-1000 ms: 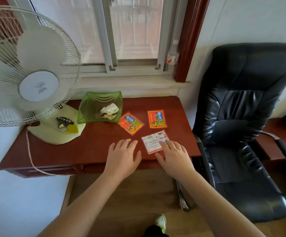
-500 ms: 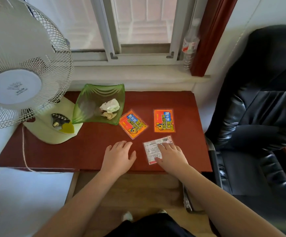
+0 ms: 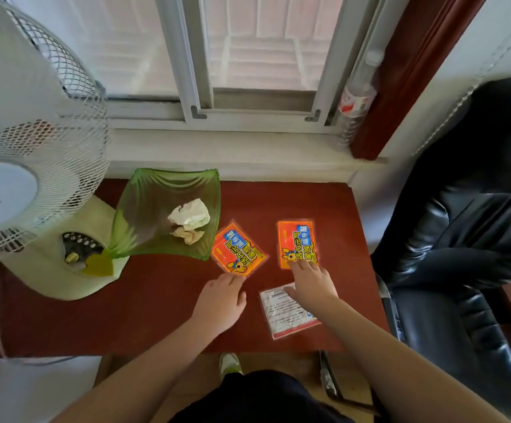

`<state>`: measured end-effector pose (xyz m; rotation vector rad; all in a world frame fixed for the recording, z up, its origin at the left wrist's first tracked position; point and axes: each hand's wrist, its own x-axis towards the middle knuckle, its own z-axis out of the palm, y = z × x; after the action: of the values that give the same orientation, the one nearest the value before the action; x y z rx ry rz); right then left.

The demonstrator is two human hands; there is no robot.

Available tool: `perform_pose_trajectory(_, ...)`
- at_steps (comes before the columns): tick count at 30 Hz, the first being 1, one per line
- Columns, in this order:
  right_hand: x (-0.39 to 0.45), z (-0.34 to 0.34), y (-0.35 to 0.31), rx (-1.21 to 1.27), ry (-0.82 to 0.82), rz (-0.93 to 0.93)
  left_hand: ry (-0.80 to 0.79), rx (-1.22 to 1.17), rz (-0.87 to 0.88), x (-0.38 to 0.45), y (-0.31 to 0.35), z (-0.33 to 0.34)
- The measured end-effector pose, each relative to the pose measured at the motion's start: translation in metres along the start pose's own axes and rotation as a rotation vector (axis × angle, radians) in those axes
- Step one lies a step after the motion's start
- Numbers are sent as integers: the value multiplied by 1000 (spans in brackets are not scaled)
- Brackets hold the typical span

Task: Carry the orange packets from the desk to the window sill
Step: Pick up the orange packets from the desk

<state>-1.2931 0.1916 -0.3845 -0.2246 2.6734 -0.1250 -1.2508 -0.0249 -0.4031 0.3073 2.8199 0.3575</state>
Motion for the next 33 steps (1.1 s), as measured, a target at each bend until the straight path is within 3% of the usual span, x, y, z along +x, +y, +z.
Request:
perform_pose_trajectory(5,19,-1,12,163,18,192,23,-19,-18,26,-16,1)
perform_pose_trajectory(11,46,-8,27,503,153,328,1,-8,-12,50,-22,11)
perform_pose_trajectory(17,80,-12,42,607,140,465,-21,41,-137,57,-11,23)
perform_pose_trajectory(22,101,-9,40,532,116,589,49,79,-116,49,-8,25)
perform_pose_trajectory(29,121,-13,54,565,-9,604,101,132,12,32,-21,24)
perform_pose_trajectory(33,122,-13,64,613,32,476,156,40,-96,27,-12,24)
